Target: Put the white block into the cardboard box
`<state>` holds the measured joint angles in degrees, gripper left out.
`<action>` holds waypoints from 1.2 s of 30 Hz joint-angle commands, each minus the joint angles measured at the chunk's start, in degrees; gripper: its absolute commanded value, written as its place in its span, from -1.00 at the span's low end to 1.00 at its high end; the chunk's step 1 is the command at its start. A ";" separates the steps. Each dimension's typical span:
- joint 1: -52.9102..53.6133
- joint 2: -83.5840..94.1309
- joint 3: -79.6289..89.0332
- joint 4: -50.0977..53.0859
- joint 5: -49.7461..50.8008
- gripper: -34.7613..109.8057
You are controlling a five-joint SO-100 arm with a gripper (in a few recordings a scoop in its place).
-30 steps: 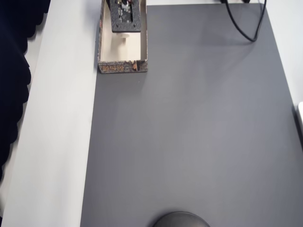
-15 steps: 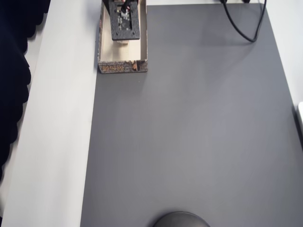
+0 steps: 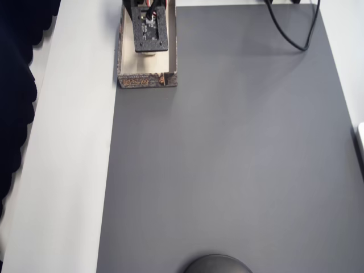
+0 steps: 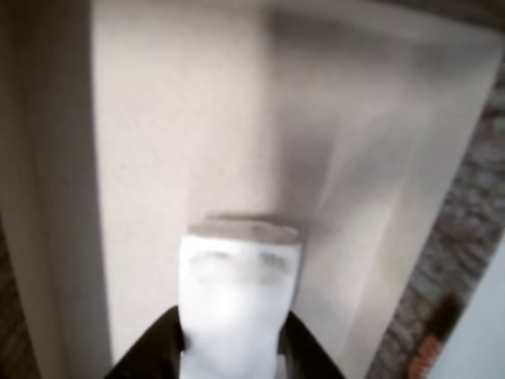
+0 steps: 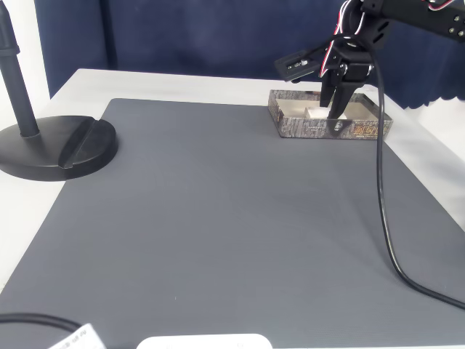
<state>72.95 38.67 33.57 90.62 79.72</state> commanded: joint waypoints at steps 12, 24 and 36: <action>-1.41 3.60 -4.75 -1.85 -0.26 -0.07; -2.29 8.00 -6.33 -2.90 -0.79 0.04; -2.55 22.15 3.60 5.36 -13.62 -0.11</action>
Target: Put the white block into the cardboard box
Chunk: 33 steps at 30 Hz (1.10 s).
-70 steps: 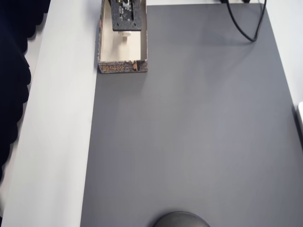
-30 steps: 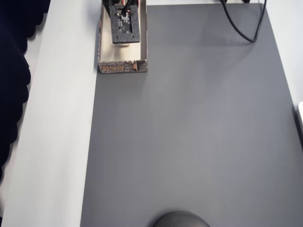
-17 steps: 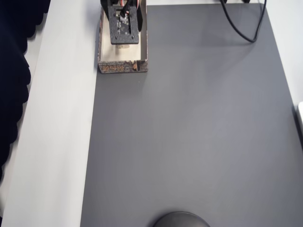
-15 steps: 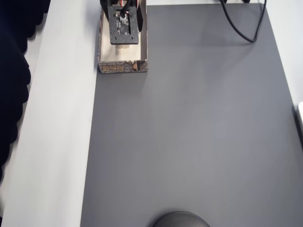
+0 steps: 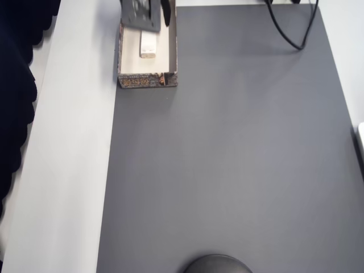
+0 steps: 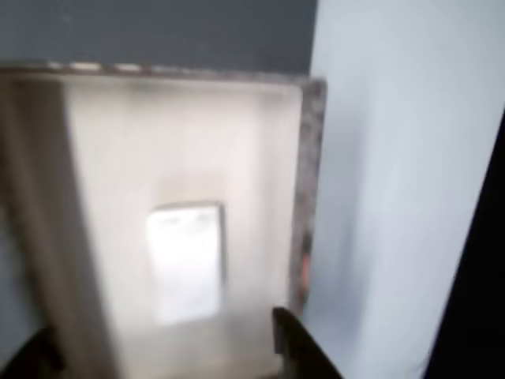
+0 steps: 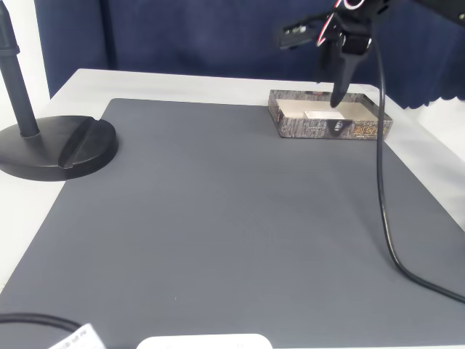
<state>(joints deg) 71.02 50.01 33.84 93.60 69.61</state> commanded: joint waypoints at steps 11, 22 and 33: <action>-8.79 31.90 27.16 4.22 -14.68 -0.29; -26.37 53.00 49.92 3.96 -39.29 -0.50; -45.18 69.08 65.83 0.88 -54.40 -0.54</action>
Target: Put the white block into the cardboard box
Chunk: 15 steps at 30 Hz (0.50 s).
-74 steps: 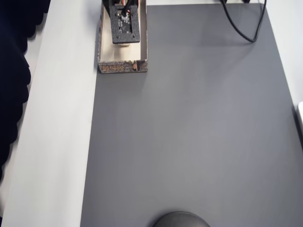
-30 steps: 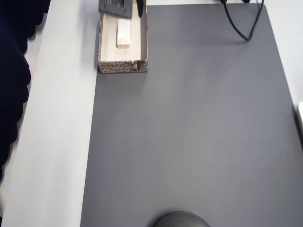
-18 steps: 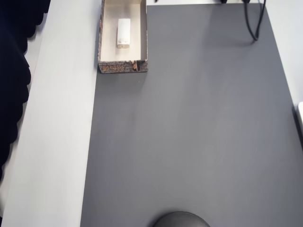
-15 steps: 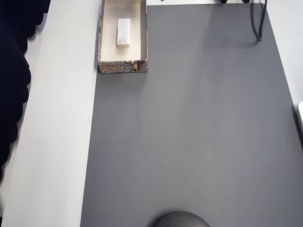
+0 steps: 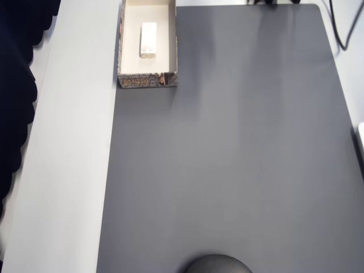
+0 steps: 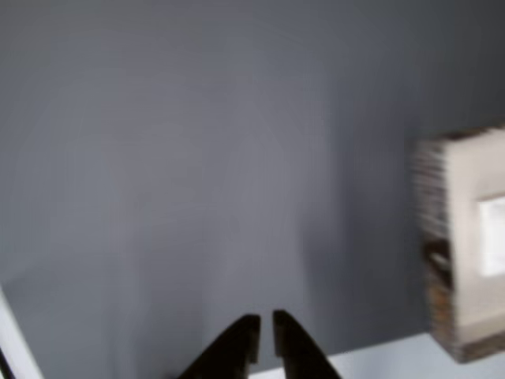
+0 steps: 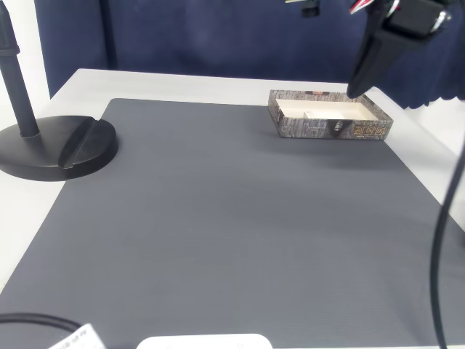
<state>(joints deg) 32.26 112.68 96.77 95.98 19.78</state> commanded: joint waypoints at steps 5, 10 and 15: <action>-15.12 9.23 7.91 -2.46 -9.93 -0.54; -21.53 14.33 14.68 -3.60 -12.74 -0.54; -25.58 21.45 22.76 -4.75 -14.33 -0.54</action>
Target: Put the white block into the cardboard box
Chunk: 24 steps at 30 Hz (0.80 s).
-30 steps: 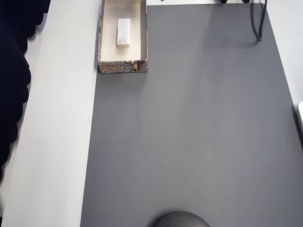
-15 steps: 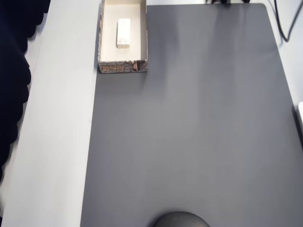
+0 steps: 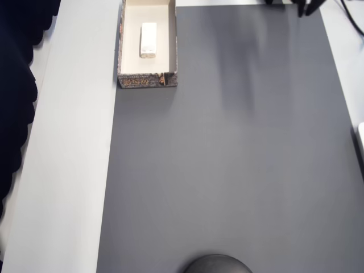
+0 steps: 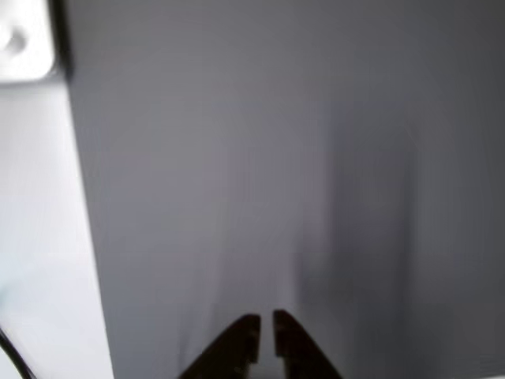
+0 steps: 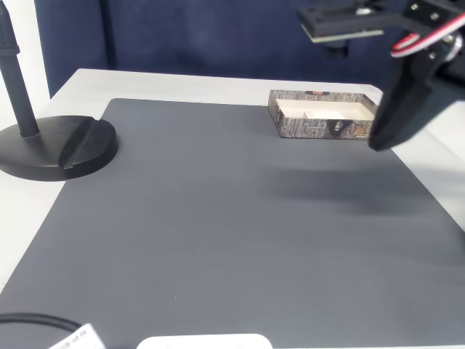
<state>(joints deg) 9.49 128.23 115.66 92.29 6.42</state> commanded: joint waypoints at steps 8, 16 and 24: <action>-6.42 19.34 17.31 -1.49 2.37 -0.54; -10.02 30.50 28.21 -6.94 1.23 -0.54; -9.49 39.55 36.30 -8.53 1.23 -0.54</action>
<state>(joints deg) -0.09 163.83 149.77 84.64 7.91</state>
